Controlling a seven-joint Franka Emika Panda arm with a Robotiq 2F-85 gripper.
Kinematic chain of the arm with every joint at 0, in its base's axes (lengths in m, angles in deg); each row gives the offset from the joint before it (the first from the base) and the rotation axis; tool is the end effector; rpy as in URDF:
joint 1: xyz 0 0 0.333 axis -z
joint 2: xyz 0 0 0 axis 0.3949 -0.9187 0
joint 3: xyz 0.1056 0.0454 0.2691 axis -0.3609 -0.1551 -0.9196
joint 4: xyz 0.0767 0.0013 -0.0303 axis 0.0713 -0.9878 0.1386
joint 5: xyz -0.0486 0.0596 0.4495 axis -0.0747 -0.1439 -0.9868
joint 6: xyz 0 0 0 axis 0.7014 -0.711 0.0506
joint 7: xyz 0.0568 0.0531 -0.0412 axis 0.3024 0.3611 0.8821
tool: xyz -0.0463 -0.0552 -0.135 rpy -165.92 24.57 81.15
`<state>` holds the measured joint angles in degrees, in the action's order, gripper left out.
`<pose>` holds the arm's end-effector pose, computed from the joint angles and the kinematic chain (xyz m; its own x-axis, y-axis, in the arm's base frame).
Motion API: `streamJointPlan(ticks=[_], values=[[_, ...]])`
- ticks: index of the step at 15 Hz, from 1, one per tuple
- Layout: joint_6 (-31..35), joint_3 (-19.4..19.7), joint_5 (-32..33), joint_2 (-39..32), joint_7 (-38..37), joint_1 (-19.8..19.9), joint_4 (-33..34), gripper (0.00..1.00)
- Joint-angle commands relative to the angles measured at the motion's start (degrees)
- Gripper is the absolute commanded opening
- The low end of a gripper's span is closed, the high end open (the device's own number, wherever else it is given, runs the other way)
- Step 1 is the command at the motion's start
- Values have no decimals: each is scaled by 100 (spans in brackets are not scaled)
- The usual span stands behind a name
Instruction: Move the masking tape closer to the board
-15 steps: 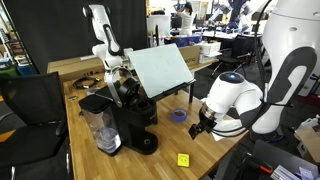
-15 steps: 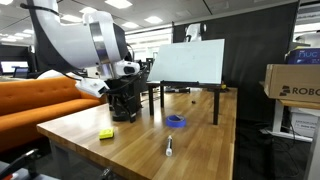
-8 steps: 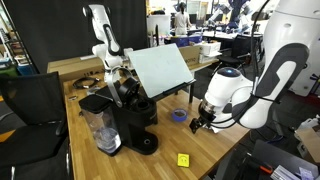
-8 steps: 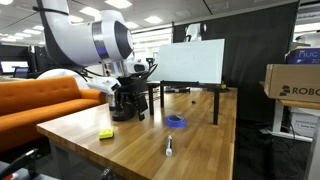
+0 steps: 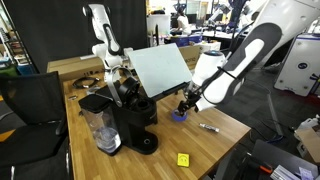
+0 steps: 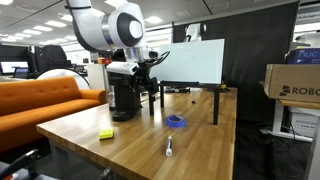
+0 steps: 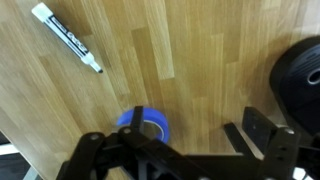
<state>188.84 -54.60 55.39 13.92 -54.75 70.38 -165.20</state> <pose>0.4936 -0.0824 0.1100 0.9070 -0.3480 0.2372 -0.3412 -0.9373 -0.0707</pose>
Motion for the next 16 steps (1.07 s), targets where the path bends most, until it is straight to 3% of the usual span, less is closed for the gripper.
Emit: streamJointPlan(ticks=[1, 4, 5, 6, 10, 14, 15, 16], values=[[-1301, -908, -1467, 140, 1397, 724, 951, 100], [-2622, -943, -2332, 506, 2316, 922, 1991, 100], [-3064, 234, -2715, 727, 2661, -168, 2333, 100], [-3510, 533, -2776, 833, 2780, -312, 2670, 100], [-5276, 2315, -2745, 1131, 3112, -1577, 3986, 100], [-6338, 3477, -2854, 1244, 3479, -2608, 4461, 100], [-6001, 3616, -2660, 1334, 3195, -2762, 4317, 100], [-6125, 3728, -2677, 1330, 3262, -2885, 4331, 100]])
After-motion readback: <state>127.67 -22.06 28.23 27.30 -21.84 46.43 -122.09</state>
